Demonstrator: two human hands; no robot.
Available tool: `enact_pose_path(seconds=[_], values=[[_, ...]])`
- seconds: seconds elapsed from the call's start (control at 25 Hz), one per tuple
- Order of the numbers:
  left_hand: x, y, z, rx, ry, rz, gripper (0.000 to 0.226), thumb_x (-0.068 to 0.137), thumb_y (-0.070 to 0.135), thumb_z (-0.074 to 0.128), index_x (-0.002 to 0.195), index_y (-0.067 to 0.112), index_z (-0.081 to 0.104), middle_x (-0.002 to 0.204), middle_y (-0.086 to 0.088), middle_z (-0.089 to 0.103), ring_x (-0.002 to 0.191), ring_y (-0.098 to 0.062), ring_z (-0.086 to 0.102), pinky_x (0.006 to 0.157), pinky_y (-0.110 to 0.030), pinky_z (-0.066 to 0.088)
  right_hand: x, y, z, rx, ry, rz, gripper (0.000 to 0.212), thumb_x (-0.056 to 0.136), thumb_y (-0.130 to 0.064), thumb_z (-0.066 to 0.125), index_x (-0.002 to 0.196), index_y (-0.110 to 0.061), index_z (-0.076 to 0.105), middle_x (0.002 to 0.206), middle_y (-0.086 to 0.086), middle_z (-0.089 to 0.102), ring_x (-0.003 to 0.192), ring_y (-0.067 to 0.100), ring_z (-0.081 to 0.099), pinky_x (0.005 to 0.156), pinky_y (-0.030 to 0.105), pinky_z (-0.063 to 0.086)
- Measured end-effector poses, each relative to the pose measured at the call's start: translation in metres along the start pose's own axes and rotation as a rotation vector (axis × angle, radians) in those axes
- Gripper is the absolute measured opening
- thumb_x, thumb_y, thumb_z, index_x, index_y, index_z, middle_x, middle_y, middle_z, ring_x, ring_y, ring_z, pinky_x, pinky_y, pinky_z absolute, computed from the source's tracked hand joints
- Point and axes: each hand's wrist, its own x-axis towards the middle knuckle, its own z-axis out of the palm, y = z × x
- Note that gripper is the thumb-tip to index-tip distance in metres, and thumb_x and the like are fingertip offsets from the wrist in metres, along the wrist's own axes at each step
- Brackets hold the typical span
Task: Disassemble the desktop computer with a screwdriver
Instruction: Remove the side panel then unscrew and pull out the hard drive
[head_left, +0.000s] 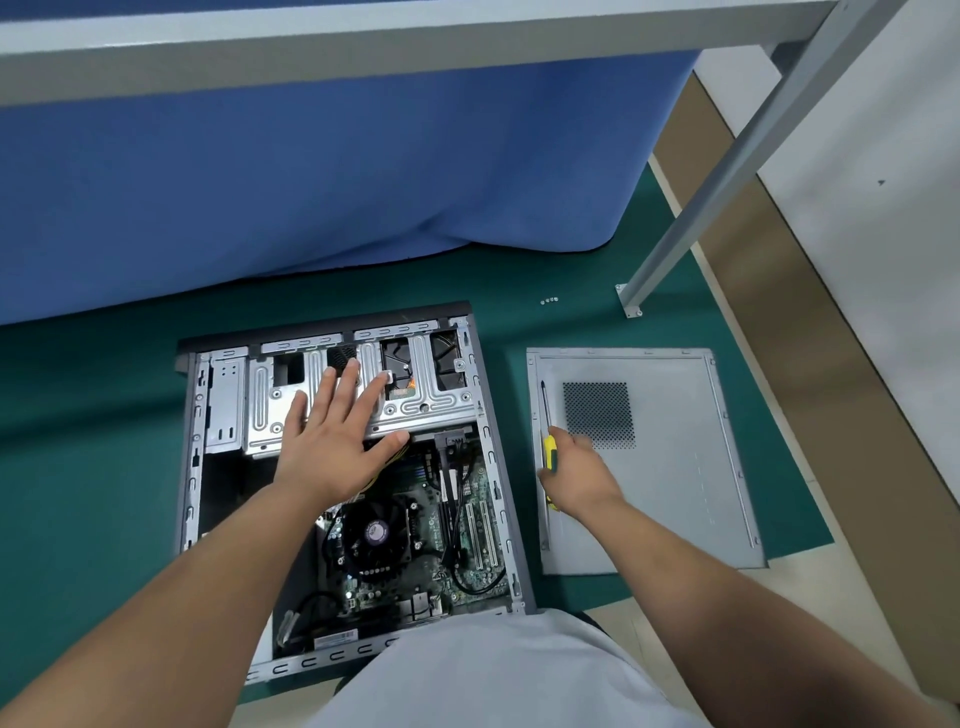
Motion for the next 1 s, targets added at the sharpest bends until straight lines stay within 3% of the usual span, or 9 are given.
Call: enact_pose_path(seconds=[0.08,0.2,0.28,0.36,0.48,0.64,0.72,0.88,1.0], values=[[-0.001,0.0,0.001,0.007,-0.003,0.001,0.075,0.087,0.089,0.007,0.145,0.059,-0.03,0.16,0.019,-0.037,0.148,-0.007,-0.035,0.123,-0.044,-0.015,-0.008,-0.017,-0.012,0.062,0.107,-0.09,0.055,0.1,-0.027,0.056,0.152,-0.021,0.041,0.151,0.006,0.044,0.129,0.027,0.052,0.103,0.039,0.048],[-0.001,0.0,-0.002,-0.005,-0.019,0.004,0.077,0.088,0.088,0.01,0.149,0.058,-0.026,0.161,0.018,-0.036,0.149,-0.007,-0.034,0.123,-0.044,-0.015,-0.029,-0.056,-0.027,0.203,0.313,-0.364,0.035,0.102,-0.03,0.055,0.136,-0.02,0.057,0.134,-0.002,0.057,0.12,0.014,0.057,0.103,0.034,0.049],[-0.004,0.0,-0.005,-0.063,-0.021,0.009,0.076,0.093,0.082,0.021,0.155,0.056,-0.014,0.164,0.017,-0.029,0.151,-0.006,-0.028,0.124,-0.044,-0.014,-0.046,-0.08,-0.027,0.101,0.347,-0.548,0.024,0.101,-0.032,0.053,0.121,-0.022,0.063,0.122,-0.007,0.06,0.113,0.01,0.054,0.1,0.03,0.048],[-0.013,0.003,-0.002,-0.204,0.034,0.018,0.07,0.099,0.068,0.038,0.159,0.051,0.007,0.169,0.015,-0.016,0.155,-0.007,-0.018,0.125,-0.043,-0.012,-0.058,-0.093,-0.021,-0.155,0.341,-0.647,0.023,0.1,-0.036,0.053,0.109,-0.023,0.069,0.121,-0.008,0.059,0.117,0.013,0.049,0.102,0.035,0.045],[-0.041,0.01,0.009,-0.423,0.224,0.02,0.053,0.101,0.041,0.055,0.152,0.039,0.041,0.169,0.011,0.021,0.157,-0.011,0.009,0.126,-0.042,0.0,-0.065,-0.101,-0.002,-0.38,0.361,-0.629,0.03,0.096,-0.041,0.058,0.094,-0.019,0.078,0.148,-0.005,0.048,0.137,0.022,0.037,0.109,0.046,0.038],[-0.075,0.017,0.021,-0.528,0.383,0.089,0.047,0.097,0.019,0.064,0.143,0.025,0.055,0.148,0.005,0.051,0.141,-0.019,0.04,0.118,-0.038,0.027,-0.069,-0.12,0.019,-0.443,0.397,-0.49,0.04,0.094,-0.051,0.06,0.081,-0.018,0.078,0.17,-0.003,0.017,0.151,0.029,0.018,0.119,0.048,0.023],[-0.083,0.022,0.023,-0.657,0.324,0.078,0.042,0.097,0.017,0.063,0.139,0.023,0.057,0.136,0.007,0.054,0.129,-0.017,0.048,0.112,-0.035,0.038,-0.069,-0.129,0.024,-0.445,0.405,-0.434,0.037,0.094,-0.05,0.062,0.085,-0.018,0.079,0.171,-0.002,0.014,0.153,0.029,0.015,0.121,0.048,0.02],[-0.084,0.032,0.023,-0.819,0.068,-0.047,0.04,0.099,0.023,0.062,0.138,0.023,0.053,0.13,0.006,0.06,0.1,-0.007,0.063,0.091,-0.044,0.058,-0.076,-0.125,0.027,-0.389,0.422,-0.376,0.029,0.095,-0.039,0.06,0.084,-0.018,0.077,0.169,-0.002,0.019,0.154,0.026,0.013,0.123,0.045,0.018],[-0.068,0.041,0.02,-1.08,-0.069,-0.272,0.046,0.101,0.019,0.056,0.145,0.018,0.047,0.125,0.003,0.063,0.102,-0.015,0.066,0.095,-0.048,0.058,-0.088,-0.115,0.028,-0.391,0.415,-0.364,0.03,0.095,-0.039,0.058,0.084,-0.019,0.077,0.17,-0.002,0.018,0.155,0.024,0.012,0.124,0.044,0.016]])
